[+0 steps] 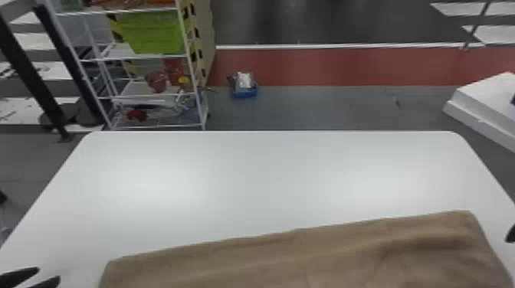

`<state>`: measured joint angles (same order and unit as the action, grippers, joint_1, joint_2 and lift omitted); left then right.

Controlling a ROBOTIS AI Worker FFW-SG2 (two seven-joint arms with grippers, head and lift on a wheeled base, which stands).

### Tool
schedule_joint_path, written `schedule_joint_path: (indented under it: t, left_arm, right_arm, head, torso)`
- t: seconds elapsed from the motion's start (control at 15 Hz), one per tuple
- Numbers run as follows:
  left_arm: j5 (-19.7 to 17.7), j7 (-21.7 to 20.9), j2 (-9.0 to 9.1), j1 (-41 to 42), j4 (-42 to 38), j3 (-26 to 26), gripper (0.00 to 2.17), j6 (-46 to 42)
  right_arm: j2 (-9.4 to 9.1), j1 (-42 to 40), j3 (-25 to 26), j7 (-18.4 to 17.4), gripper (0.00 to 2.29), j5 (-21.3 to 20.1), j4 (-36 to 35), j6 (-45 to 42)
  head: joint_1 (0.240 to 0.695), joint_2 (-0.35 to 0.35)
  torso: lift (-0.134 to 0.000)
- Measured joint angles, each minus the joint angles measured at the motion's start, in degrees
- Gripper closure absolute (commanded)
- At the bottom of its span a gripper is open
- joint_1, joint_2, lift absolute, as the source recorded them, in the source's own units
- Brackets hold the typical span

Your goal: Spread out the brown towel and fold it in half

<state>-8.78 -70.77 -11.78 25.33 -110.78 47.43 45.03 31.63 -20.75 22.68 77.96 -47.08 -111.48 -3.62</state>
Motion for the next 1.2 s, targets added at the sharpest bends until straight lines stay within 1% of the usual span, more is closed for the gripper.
schedule_joint_path:
  t: [0.2, 0.4, 0.6, 0.67, 0.8, 0.93, 1.0, 1.2]
  left_arm:
    - [0.0, -0.1, 0.0, 0.3, 0.3, 0.5, 0.02, -0.1]
    - [0.0, 0.0, 0.0, 0.4, 0.5, 0.7, 0.02, -0.2]
    - [0.0, 0.1, 0.0, 0.4, 0.6, 0.5, 0.02, -0.3]
    - [0.0, 0.1, 0.0, 0.4, 0.6, 0.5, 0.02, -0.4]
    - [0.0, 0.1, 0.0, 0.4, 0.7, 0.4, 0.02, -0.4]
    - [0.0, 0.1, 0.0, 0.4, 0.7, 0.4, 0.02, -0.4]
    - [0.0, 0.1, 0.0, 0.4, 0.7, 0.4, 0.02, -0.4]
    - [0.0, 0.1, 0.0, 0.4, 0.8, 0.4, 0.02, -0.4]
  right_arm:
    - [0.59, 0.5, -1.1, 0.0, 0.29, -2.7, 1.6, -1.2]
    - [0.89, 0.7, -1.9, 0.0, 0.29, -3.5, 2.2, -1.5]
    - [1.18, 1.3, -3.1, 0.0, 0.35, -5.1, 3.9, -1.5]
    - [1.26, 1.9, -3.5, 0.0, 0.41, -5.3, 4.6, -1.5]
    - [1.32, 3.1, -4.7, 0.0, 0.47, -5.5, 5.8, -1.1]
    - [1.33, 4.3, -5.6, 0.0, 0.49, -4.9, 6.4, 0.2]
    - [1.33, 4.7, -5.8, 0.0, 0.59, -4.2, 6.4, 1.1]
    - [1.39, 5.2, -6.6, 0.0, 0.59, -3.5, 6.5, 2.9]
  head:
    - [0.695, 0.007]
    - [0.695, 0.012]
    - [0.695, 0.003]
    - [0.695, 0.0]
    - [0.695, 0.0]
    - [0.695, 0.006]
    - [0.695, 0.009]
    - [0.695, 0.017]
  torso:
    - [-0.124]
    - [-0.124]
    - [-0.124]
    - [-0.124]
    - [-0.124]
    - [-0.124]
    - [-0.124]
    - [-0.124]
